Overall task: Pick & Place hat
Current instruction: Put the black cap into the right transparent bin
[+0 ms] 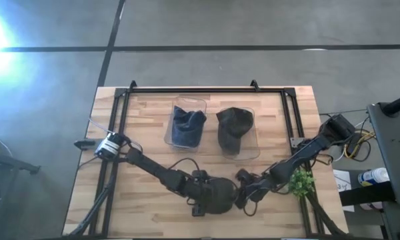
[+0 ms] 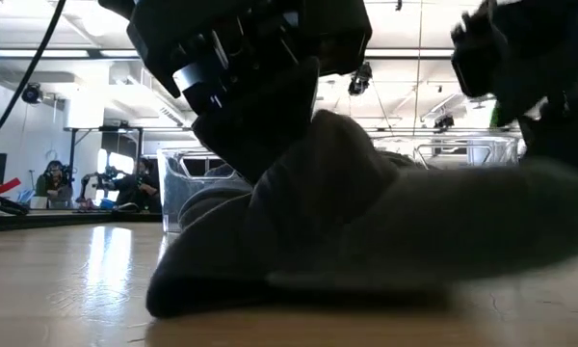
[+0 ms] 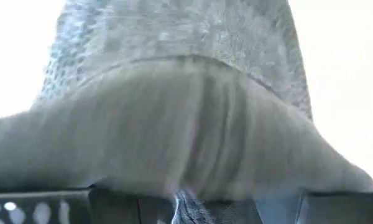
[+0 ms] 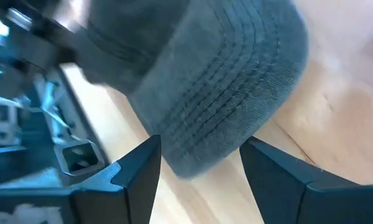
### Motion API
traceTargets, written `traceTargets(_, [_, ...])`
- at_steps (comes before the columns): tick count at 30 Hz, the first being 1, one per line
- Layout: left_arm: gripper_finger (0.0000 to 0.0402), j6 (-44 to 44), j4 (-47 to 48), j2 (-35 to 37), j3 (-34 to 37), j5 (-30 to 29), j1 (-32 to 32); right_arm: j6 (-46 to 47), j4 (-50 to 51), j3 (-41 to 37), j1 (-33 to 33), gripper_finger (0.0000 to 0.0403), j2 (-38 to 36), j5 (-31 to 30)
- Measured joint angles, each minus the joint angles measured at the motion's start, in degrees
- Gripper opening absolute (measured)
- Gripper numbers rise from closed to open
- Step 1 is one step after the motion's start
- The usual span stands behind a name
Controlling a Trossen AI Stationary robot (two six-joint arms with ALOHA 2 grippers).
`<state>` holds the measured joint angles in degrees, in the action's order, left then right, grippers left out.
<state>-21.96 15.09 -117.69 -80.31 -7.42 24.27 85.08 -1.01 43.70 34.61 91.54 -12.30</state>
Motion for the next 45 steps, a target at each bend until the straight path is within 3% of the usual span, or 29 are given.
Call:
traceTargets(14, [0.0206,-0.6,-1.1,0.6,-0.4,-2.2,0.1,-4.5,-11.8,0.3,0.0,0.0203,1.5,-4.2])
traceTargets(18, [0.0206,-0.9,1.2,2.2,-0.6,-2.3,0.5,-6.1,-9.9,0.4,0.0,0.0151,0.1,-5.4])
traceTargets(23, [0.0206,-4.7,6.9,8.0,-0.2,-4.5,1.3,-12.0,-8.4,0.7,0.0,0.0035,-1.9,-5.9])
traceTargets(26, [0.0206,-9.7,14.2,13.8,-0.1,-4.8,2.4,-18.3,-6.0,2.8,0.0,0.0017,-4.6,-6.0])
traceTargets(30, [0.0206,-16.8,20.7,22.2,0.0,-6.0,4.9,-30.3,8.8,10.8,0.0,0.0015,-8.8,-7.4])
traceTargets(34, [0.0206,-22.6,25.1,30.1,0.0,-13.1,8.1,-45.3,29.9,25.0,1.1,0.0014,-9.7,-11.0])
traceTargets(41, [0.0206,-25.0,31.2,42.2,0.0,-34.0,11.1,-72.5,64.8,50.4,4.6,0.0014,0.7,-20.6])
traceTargets(45, [0.0206,-16.8,25.4,45.8,0.0,-37.8,8.2,-89.8,77.2,58.9,5.6,0.0014,9.0,-24.1])
